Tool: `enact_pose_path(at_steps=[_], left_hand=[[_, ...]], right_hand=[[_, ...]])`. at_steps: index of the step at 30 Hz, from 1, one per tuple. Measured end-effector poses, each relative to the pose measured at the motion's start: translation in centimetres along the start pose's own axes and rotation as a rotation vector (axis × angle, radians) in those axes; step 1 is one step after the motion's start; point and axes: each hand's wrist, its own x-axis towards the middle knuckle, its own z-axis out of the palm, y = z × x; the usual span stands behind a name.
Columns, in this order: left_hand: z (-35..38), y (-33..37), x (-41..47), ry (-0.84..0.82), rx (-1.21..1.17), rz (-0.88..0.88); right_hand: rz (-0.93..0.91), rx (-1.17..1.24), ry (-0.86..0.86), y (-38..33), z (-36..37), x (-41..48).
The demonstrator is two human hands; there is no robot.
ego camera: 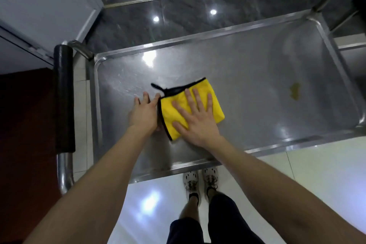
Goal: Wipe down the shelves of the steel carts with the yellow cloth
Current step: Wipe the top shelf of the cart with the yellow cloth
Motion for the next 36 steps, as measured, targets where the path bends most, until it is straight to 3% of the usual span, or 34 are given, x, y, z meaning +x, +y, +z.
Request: enact_pose_path(at_steps=[3, 5, 11, 13, 18, 22, 27, 31, 34, 36], left_hand=[[-0.2, -0.2, 0.0, -0.007, -0.006, 0.003], [-0.6, -0.1, 0.0, -0.033, 0.001, -0.005], [-1.5, 1.8, -1.3, 0.016, 0.068, -0.059], [-1.4, 4.6, -2.3, 0.117, 0.157, -0.037], [-0.2, 16.3, -4.3, 0.101, 0.002, 0.128], [0.6, 22.6, -4.2, 0.039, -0.081, 0.035], [1.9, 24.9, -3.7, 0.01, -0.152, -0.074], [2.0, 24.2, -3.7, -0.029, -0.13, -0.062], [2.0, 24.1, -3.6, -0.017, -0.114, -0.066], [2.0, 24.1, -3.6, -0.007, -0.118, -0.066]], right_hand=[[-0.173, -0.05, -0.092, 2.1, -1.2, -7.4], [-0.154, -0.094, -0.129, 6.0, -3.5, -10.2], [0.507, -0.196, -0.14, 13.4, -8.5, -15.2], [0.559, -0.201, -0.178, 12.8, -8.5, -14.9], [0.359, -0.165, -0.213, 13.8, -9.1, -14.9], [0.227, -0.149, -0.185, 16.1, -9.5, -15.2], [0.038, -0.099, -0.11, 21.0, -10.2, -16.4], [-0.162, -0.191, -0.197, 31.8, -13.9, -16.0], [0.09, -0.225, -0.143, 38.3, -16.1, -14.4], [0.352, -0.209, -0.074, 37.4, -15.4, -13.2]])
